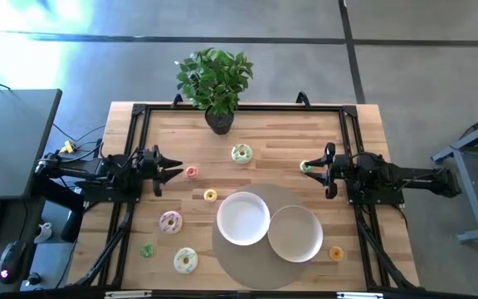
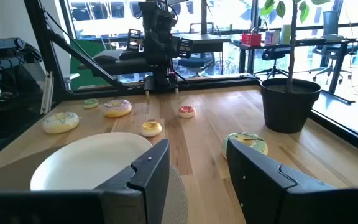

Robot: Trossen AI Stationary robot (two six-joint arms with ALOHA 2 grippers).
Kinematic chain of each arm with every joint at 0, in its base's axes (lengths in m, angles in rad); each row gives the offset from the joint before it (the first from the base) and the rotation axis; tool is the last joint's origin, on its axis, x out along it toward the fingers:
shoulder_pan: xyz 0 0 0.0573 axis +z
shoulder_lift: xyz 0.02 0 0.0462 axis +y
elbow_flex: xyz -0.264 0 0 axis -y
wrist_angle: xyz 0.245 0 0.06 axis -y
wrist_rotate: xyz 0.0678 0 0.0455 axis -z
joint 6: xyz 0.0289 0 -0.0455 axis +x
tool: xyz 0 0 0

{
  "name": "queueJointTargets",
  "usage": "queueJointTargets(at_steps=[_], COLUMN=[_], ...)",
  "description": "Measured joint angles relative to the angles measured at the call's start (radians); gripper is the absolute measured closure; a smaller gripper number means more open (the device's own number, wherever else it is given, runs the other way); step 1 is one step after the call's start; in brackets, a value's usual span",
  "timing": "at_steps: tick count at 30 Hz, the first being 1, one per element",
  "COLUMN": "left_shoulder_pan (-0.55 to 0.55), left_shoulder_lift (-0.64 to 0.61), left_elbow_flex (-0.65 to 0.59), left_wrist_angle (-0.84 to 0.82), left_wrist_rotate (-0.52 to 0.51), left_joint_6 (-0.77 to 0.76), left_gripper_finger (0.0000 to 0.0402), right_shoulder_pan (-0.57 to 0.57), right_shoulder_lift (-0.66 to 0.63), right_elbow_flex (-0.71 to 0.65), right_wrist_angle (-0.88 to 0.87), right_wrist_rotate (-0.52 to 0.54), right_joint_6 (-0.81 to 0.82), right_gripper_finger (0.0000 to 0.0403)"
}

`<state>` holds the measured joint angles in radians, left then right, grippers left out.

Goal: Pick & Place donuts
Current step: Put the small orange doughnut on the gray plate

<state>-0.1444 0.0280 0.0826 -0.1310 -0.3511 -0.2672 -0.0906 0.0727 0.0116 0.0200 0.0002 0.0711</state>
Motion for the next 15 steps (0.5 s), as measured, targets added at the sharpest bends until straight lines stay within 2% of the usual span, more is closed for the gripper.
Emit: queueJointTargets(at_steps=[15], left_shoulder_pan=[0.000], left_shoulder_lift=[0.000], left_elbow_flex=[0.000], left_wrist_angle=[0.000], left_wrist_rotate=[0.000], left_joint_6=[0.000], left_gripper_finger=[0.0273], right_shoulder_pan=[0.000], right_shoulder_lift=[0.000], right_elbow_flex=[0.000], right_wrist_angle=[0.000], right_wrist_rotate=[0.000], right_joint_6=[0.000], right_gripper_finger=[0.0247])
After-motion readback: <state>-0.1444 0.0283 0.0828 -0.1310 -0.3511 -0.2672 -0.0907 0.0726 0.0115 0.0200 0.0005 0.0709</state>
